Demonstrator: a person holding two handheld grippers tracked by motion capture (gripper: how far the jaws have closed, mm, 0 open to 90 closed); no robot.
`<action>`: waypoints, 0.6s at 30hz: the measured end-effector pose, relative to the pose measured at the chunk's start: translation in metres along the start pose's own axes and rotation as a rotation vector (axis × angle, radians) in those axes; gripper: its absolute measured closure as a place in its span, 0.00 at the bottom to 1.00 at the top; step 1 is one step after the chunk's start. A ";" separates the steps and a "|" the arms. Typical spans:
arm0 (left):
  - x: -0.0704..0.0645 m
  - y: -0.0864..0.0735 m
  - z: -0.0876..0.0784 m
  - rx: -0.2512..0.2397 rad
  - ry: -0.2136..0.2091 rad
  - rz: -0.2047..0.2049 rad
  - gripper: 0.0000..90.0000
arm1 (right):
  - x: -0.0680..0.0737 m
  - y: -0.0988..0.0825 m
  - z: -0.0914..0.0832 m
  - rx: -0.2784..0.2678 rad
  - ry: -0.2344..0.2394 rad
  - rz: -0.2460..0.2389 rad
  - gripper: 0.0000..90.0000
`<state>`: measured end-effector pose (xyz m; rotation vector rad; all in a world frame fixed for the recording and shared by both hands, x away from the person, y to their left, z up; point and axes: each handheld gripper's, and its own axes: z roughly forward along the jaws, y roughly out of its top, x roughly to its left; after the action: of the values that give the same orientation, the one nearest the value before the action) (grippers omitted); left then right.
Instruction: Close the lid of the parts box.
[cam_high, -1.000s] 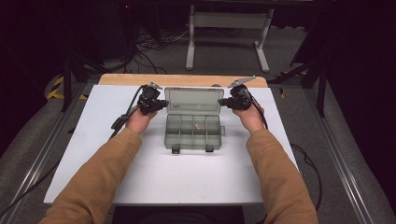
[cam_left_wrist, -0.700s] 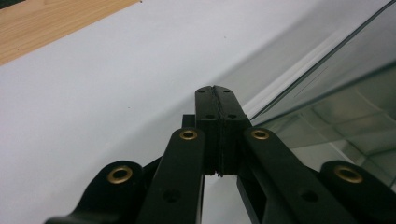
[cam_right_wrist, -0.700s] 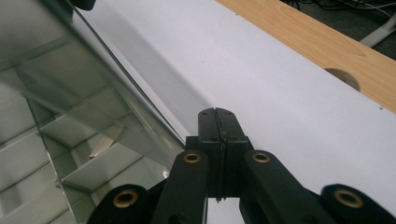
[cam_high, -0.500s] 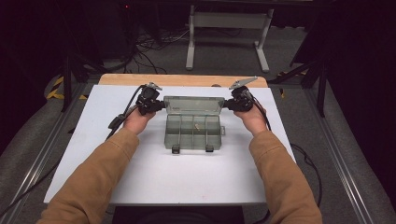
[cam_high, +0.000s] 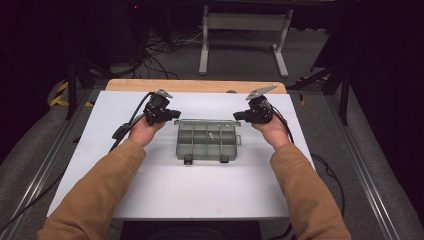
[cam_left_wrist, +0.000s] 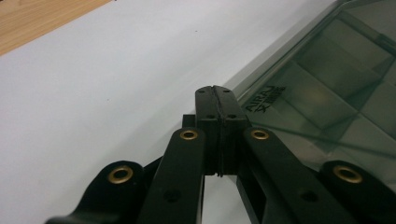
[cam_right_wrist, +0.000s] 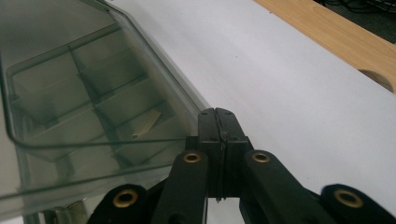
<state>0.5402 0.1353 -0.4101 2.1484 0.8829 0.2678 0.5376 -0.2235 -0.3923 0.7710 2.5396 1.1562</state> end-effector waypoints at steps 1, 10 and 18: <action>-0.001 -0.001 -0.002 0.005 -0.006 0.000 1.00 | 0.001 -0.001 -0.001 -0.001 0.005 -0.002 1.00; -0.008 -0.004 -0.013 -0.008 -0.041 0.008 1.00 | 0.013 -0.003 -0.010 -0.008 0.038 -0.017 1.00; -0.016 -0.005 -0.022 0.041 -0.101 0.076 1.00 | 0.027 0.001 -0.019 0.013 0.067 -0.004 1.00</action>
<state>0.5157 0.1399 -0.3971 2.2160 0.7562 0.1790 0.5074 -0.2198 -0.3789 0.7422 2.6049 1.1844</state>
